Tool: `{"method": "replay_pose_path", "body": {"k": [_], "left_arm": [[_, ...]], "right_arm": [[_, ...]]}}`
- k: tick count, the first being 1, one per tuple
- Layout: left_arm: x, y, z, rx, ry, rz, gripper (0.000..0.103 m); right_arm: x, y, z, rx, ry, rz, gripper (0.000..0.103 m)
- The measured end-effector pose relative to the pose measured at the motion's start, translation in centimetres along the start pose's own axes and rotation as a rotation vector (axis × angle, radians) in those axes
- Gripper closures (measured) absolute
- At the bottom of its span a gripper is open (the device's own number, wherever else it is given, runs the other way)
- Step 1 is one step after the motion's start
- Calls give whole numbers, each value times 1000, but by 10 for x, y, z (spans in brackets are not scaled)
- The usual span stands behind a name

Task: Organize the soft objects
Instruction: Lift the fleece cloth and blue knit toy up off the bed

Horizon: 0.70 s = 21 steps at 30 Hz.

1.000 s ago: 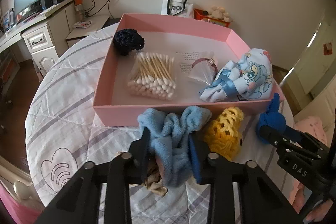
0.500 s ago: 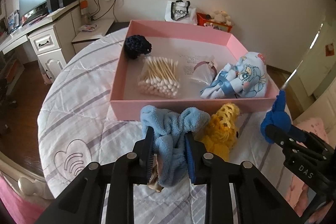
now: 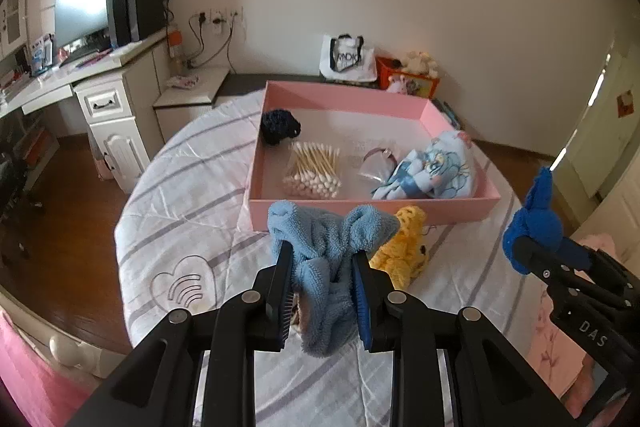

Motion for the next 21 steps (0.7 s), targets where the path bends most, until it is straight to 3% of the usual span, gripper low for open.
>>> {"method": "replay_pose_path", "body": {"k": [21], "left_arm": [[-168, -3, -22, 47, -66, -282, 80]], "right_arm": [[-127, -39, 42, -90, -45, -281, 51]]}}
Point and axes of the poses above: each gripper's, at about its wrist camera, not at the fingertips, and x roughly the way its jaws point, z to its left, y to its underside, the point moved 9 cm from there along x, roughly the way its jaws point, and after that the axes turned 9 degrees about -z, right-handed, at the moved point
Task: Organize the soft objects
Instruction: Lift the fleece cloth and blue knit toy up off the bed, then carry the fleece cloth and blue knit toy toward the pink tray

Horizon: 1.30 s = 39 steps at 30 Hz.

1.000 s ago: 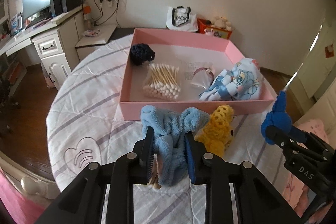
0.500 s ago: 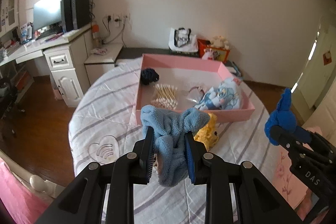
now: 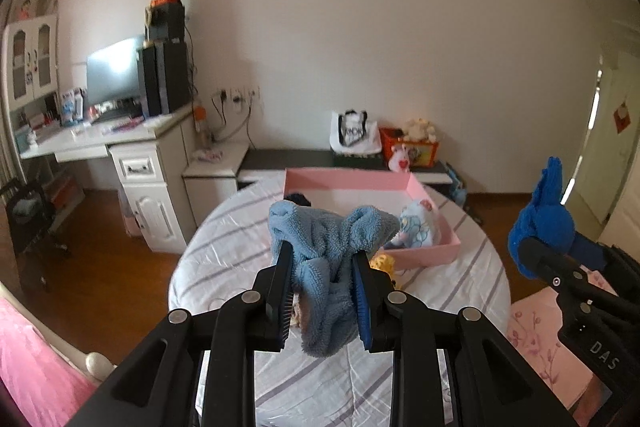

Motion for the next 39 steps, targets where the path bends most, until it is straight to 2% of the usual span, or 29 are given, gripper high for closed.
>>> {"method": "replay_pose_path", "body": {"k": [10, 16, 34, 39], "left_arm": [[-76, 0, -8, 10, -12, -124, 80], [-112, 17, -8, 17, -22, -171, 80], [-141, 54, -15, 35, -44, -234, 79], [-136, 51, -17, 36, -47, -230, 79]], "right_arm": [[-46, -20, 16, -30, -11, -105, 51], [-67, -29, 20, -45, -5, -158, 50], [-87, -34, 20, -56, -24, -206, 50], [-86, -33, 21, -56, -24, -203, 50]]}}
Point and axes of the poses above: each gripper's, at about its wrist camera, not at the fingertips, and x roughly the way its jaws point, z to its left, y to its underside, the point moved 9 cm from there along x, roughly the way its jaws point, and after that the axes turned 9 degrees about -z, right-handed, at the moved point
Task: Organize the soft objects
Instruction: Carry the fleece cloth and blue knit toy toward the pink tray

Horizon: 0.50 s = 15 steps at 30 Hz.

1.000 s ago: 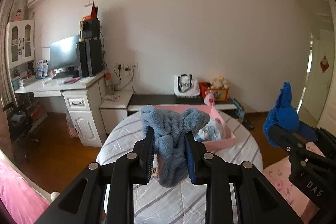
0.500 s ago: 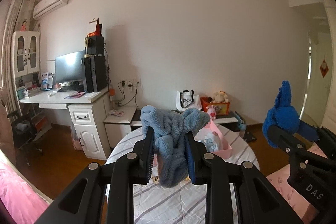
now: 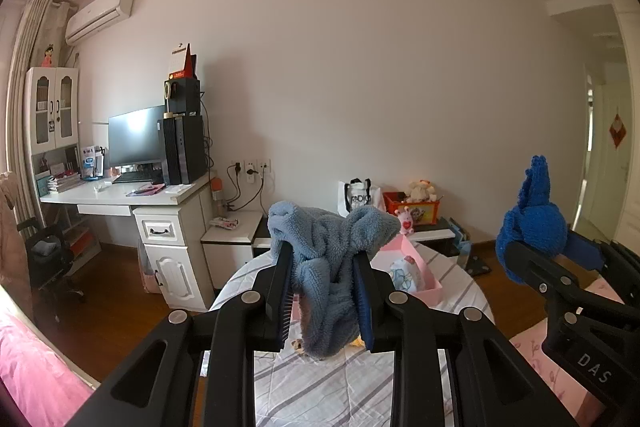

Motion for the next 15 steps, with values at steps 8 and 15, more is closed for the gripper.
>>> {"method": "replay_pose_path", "body": {"k": [8, 15], "left_arm": [[1, -1, -1, -3, -7, 5, 79], [8, -10, -4, -1, -6, 20, 79]], "right_arm": [[0, 1, -1, 2, -2, 5, 50], [4, 3, -2, 4, -4, 16, 50]]}}
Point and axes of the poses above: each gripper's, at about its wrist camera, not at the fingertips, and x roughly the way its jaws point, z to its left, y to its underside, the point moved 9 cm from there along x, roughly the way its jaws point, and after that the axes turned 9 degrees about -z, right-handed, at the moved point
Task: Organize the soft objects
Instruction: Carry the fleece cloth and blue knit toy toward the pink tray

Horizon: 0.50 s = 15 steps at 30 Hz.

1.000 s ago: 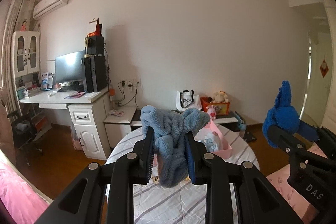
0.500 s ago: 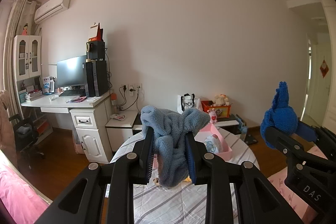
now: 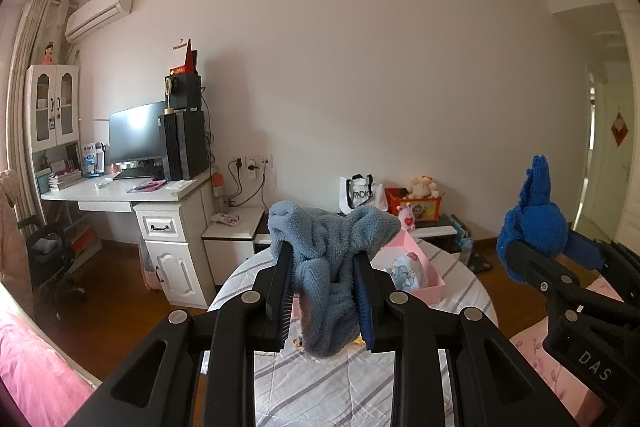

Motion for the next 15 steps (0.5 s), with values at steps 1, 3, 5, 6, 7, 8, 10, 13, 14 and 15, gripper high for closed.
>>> {"method": "replay_pose_path", "body": {"k": [1, 3, 5, 6, 7, 8, 10, 13, 14, 15], "left_arm": [[3, 0, 0, -1, -1, 3, 79], [5, -1, 1, -3, -2, 7, 79], [12, -1, 2, -3, -2, 15, 79], [12, 0, 3, -2, -1, 17, 79], [16, 0, 3, -3, -2, 22, 79], [19, 0, 4, -3, -3, 26, 79], [25, 0, 4, -3, -6, 34, 79], [37, 0, 4, -3, -8, 46, 79], [41, 0, 5, -3, -8, 50, 79], [44, 0, 4, -2, -7, 54, 79]], "right_arm": [[1, -1, 0, 0, 0, 2, 50], [3, 0, 0, 2, -1, 4, 50], [5, 0, 0, 3, 0, 11, 50], [7, 1, 0, 4, -1, 14, 50], [9, 1, 0, 5, -1, 18, 50], [11, 1, 0, 6, -2, 22, 50], [15, 3, 1, 7, -4, 30, 50], [25, 6, 1, 12, -8, 43, 50], [28, 8, 0, 14, -10, 49, 50], [32, 9, -1, 16, -10, 55, 50]]}}
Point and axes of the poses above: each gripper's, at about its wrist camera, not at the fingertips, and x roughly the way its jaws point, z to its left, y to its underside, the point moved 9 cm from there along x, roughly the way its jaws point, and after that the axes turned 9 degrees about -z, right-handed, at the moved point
